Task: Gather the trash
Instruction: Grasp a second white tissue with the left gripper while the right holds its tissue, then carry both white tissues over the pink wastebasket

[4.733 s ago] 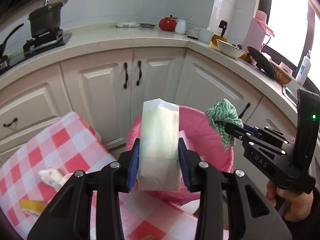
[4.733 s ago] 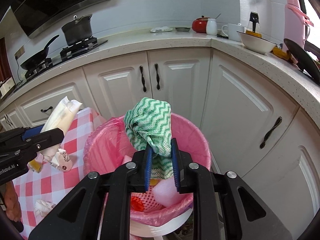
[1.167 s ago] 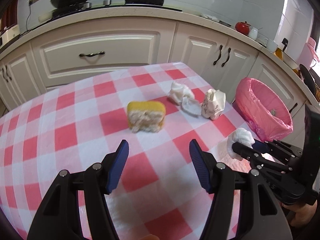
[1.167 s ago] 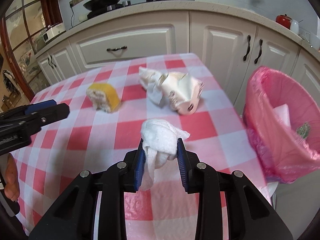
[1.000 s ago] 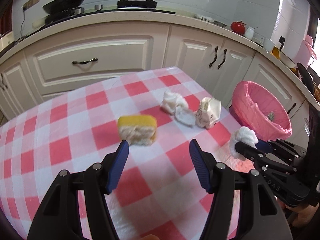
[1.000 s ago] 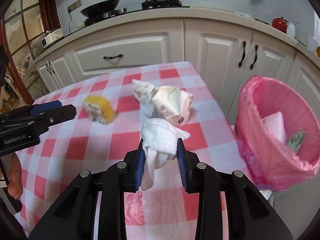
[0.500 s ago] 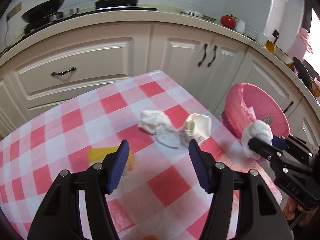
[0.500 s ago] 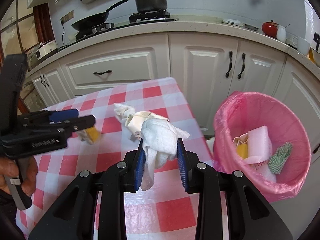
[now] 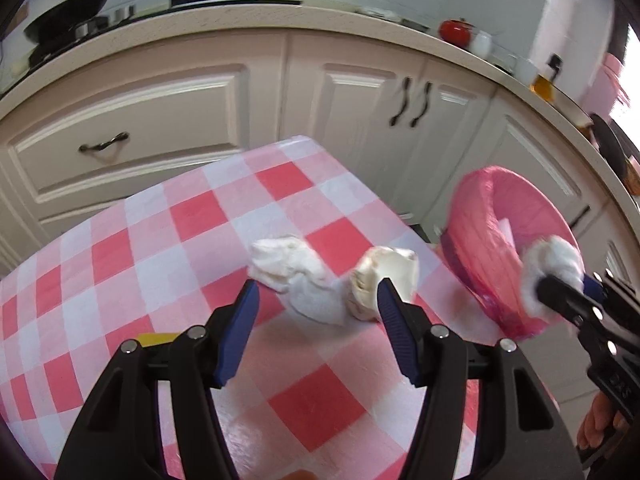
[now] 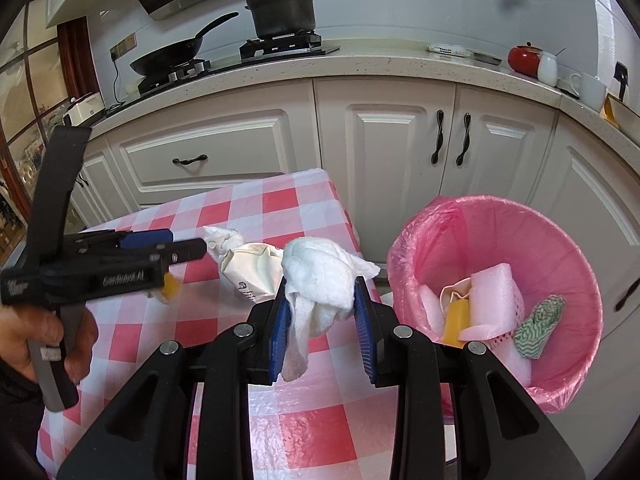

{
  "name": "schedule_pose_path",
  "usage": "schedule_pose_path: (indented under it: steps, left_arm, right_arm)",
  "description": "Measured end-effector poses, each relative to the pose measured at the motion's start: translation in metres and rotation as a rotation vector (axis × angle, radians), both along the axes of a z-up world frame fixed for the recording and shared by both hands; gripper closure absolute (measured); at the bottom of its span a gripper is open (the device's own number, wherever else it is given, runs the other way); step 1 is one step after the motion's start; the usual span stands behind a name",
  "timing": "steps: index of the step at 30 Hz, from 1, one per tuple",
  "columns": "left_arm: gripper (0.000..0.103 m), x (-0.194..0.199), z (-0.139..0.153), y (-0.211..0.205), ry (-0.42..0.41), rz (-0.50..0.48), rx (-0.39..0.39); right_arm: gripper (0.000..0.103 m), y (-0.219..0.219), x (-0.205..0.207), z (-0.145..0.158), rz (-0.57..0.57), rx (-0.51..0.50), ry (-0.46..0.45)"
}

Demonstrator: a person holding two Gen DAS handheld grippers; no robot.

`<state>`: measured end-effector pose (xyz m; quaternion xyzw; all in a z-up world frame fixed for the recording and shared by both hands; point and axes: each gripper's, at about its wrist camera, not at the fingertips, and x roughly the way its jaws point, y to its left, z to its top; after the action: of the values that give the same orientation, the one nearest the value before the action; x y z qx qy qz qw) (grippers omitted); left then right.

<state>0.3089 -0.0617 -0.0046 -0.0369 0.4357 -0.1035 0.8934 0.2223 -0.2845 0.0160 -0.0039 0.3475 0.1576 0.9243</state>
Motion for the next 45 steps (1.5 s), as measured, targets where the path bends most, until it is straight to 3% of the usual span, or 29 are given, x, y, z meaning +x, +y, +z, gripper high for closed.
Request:
schedule_pose_path:
  steps: [13,18,22,26,45]
  left_arm:
    - [0.058,0.059,-0.032,0.016,0.122,0.008,0.008]
    - [0.067,0.069,-0.046,0.010,0.171,-0.015,0.013]
    - [0.082,0.073,-0.053,0.006,0.186,-0.029,0.009]
    - [0.094,0.072,-0.051,0.000,0.170,-0.049,0.021]
    - [0.095,0.064,0.010,-0.002,0.020,0.016,0.070]
  right_arm:
    - [0.073,-0.020,0.006,0.019,-0.033,-0.001,-0.031]
    - [0.073,-0.025,0.008,0.020,-0.045,-0.001,-0.029]
    - [0.073,-0.029,0.010,0.018,-0.052,-0.003,-0.021]
    - [0.073,-0.034,0.011,0.017,-0.063,-0.006,-0.018]
    - [0.073,-0.073,0.018,0.024,-0.136,-0.010,-0.033]
